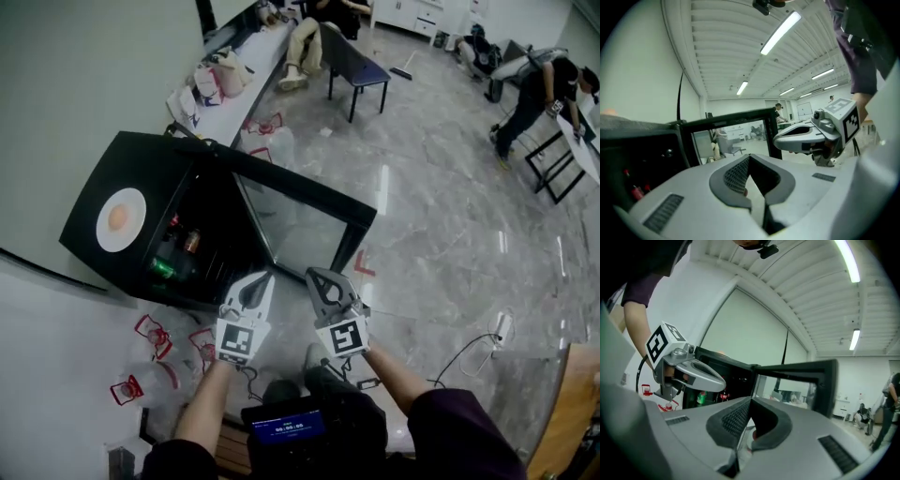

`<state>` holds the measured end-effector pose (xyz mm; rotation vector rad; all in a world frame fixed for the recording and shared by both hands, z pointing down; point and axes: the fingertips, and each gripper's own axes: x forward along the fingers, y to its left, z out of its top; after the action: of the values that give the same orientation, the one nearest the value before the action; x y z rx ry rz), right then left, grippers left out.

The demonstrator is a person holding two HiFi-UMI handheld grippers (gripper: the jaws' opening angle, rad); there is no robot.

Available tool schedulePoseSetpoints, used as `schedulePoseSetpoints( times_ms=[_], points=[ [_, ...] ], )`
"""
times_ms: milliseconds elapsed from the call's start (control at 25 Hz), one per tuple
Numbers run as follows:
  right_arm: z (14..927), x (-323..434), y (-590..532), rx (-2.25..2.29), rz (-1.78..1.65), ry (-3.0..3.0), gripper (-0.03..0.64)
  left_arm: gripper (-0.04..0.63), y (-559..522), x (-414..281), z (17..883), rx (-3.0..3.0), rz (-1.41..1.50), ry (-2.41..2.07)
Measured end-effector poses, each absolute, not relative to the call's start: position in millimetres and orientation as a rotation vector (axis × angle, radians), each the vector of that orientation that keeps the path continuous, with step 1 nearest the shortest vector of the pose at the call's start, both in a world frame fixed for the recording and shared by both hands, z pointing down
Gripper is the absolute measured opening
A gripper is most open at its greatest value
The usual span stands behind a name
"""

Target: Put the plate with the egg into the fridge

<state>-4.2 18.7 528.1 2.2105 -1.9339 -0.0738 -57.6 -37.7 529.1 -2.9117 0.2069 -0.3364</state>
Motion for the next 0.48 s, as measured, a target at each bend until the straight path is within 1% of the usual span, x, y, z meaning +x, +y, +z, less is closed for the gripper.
schedulePoseSetpoints(
  times_ms=[240,360,480],
  points=[
    [444,-56,-93,1.857,-0.237,-2.281,0.008,0.009,-95,-131,433,-2.631,-0.359,0.528],
    [402,-89,-160,1.633,-0.370,-2.394,0.008,0.009,-135,-172,395,-2.390,-0.431,0.656],
    [372,-121,-226,1.419,-0.427,-2.449,0.008,0.009,-171,-210,373,-2.155,-0.547,0.765]
  ],
)
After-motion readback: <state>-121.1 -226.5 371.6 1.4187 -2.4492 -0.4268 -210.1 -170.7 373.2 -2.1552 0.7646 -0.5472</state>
